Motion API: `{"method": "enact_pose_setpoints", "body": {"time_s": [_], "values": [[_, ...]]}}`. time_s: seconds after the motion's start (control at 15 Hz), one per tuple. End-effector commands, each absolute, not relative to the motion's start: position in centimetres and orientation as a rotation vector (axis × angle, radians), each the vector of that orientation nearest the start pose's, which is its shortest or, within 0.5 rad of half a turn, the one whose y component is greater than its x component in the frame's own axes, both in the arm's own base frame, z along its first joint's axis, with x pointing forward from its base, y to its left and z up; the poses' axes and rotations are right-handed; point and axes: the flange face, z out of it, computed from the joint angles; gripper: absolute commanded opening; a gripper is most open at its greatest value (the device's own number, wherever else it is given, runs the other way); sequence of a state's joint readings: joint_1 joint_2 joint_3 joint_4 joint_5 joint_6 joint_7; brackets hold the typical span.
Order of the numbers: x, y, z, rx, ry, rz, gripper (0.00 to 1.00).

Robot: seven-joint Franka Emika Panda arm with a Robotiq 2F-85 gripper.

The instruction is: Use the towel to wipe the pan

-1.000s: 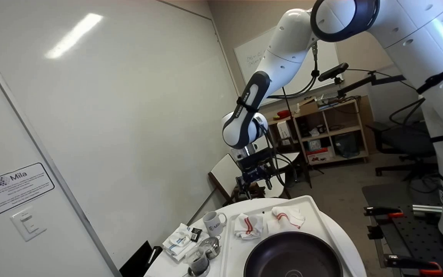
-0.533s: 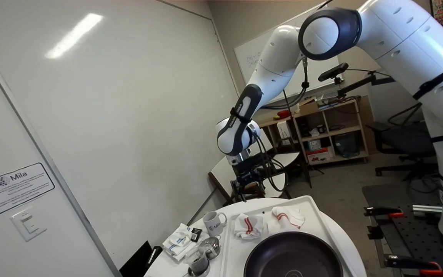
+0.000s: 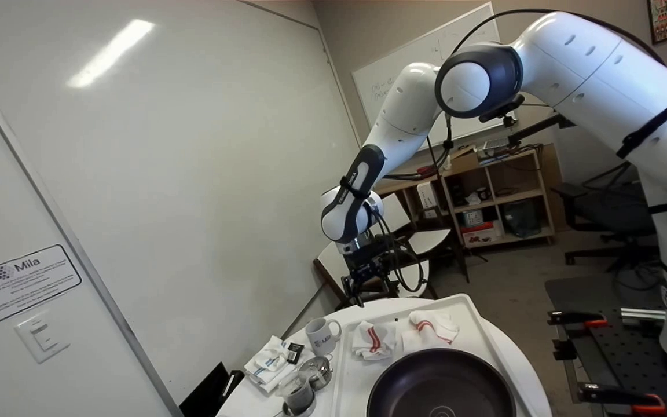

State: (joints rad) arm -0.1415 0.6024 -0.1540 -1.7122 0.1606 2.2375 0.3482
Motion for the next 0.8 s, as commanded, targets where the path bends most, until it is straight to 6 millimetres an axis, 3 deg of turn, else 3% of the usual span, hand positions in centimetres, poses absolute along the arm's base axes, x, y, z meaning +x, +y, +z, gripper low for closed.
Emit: {"method": "enact_pose_setpoints", "body": {"time_s": [0.0, 0.27, 0.73], "values": [[64.1, -18.1, 23.8, -2.906, 1.1, 0.109, 1.0], [64.1, -18.0, 23.8, -2.906, 1.099, 0.109, 1.0], [65.6, -20.8, 22.2, -2.921, 1.131, 0.219, 1.0]]}}
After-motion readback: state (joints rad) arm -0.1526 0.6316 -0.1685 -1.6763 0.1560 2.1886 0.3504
